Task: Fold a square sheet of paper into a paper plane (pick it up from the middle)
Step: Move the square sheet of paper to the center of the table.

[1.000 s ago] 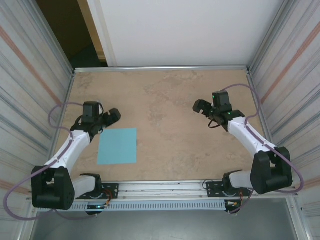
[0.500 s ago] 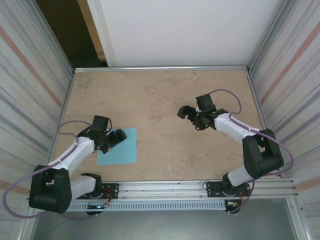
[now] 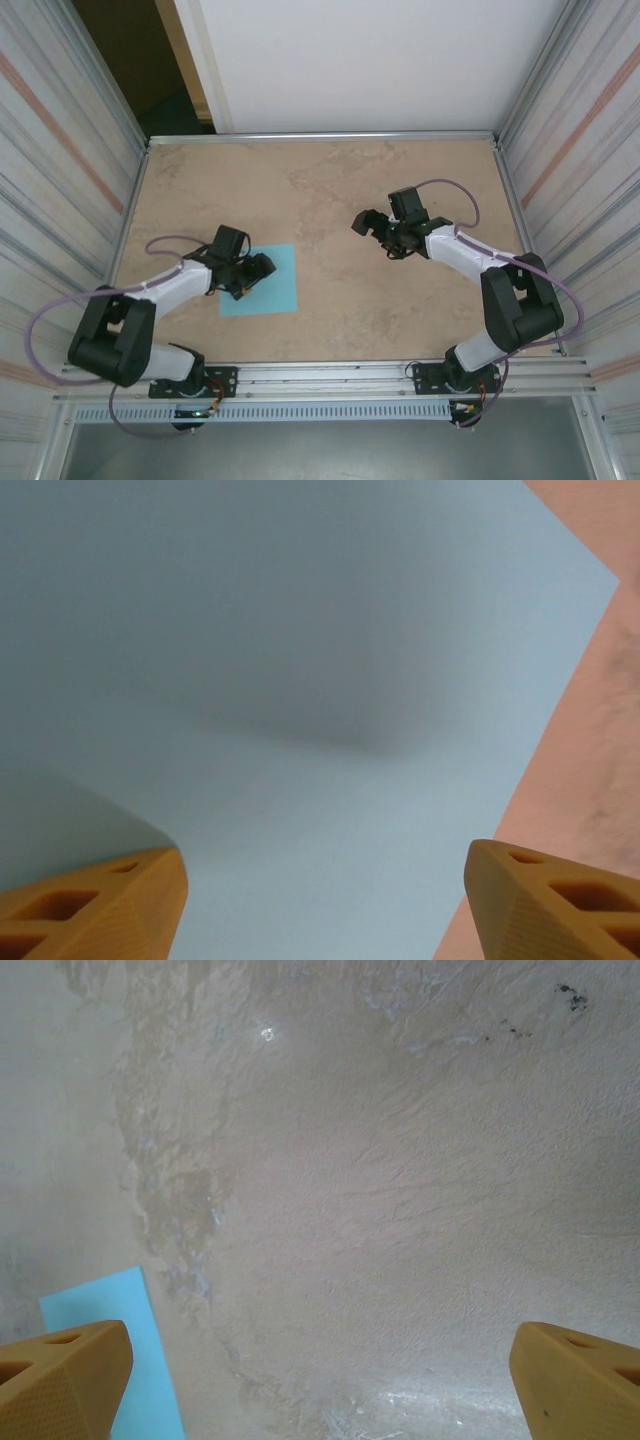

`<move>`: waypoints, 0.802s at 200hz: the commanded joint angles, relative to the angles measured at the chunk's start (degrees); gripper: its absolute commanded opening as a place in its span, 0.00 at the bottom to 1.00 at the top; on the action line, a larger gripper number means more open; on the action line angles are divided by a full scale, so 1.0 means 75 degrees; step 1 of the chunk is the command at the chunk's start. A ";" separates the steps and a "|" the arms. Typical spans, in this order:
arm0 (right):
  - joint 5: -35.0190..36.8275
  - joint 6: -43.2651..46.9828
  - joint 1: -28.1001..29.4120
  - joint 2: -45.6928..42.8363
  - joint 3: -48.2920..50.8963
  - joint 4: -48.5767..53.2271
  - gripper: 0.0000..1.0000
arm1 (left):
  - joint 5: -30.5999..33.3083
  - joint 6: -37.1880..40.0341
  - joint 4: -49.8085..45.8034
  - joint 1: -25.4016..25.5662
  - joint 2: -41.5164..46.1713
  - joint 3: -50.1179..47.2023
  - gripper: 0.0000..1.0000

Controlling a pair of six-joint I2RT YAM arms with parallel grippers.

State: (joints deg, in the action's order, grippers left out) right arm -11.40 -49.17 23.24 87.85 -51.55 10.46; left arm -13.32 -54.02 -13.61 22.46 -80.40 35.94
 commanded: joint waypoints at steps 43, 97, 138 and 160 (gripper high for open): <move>0.0131 -0.0215 0.0041 -0.0109 0.0155 0.0035 0.89 | -0.0509 -0.1299 0.1352 0.1059 -0.2378 0.1831 0.59; 0.0172 -0.0165 0.0290 -0.0193 -0.0074 0.0286 0.84 | -0.1093 0.0167 0.0692 0.0561 -0.2149 0.2958 0.65; -0.0059 -0.0498 0.1037 0.0493 -0.0720 0.0316 0.71 | -0.2199 0.1783 -0.0158 -0.0459 -0.1833 0.2699 0.69; -0.0457 -0.0785 0.1275 0.1019 -0.0956 -0.0020 0.61 | -0.2232 0.2495 -0.0798 -0.0577 -0.1826 0.2849 0.65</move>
State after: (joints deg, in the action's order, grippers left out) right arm -11.57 -51.64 31.14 91.57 -56.49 11.62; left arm -26.04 -44.97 -11.81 18.48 -95.98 56.97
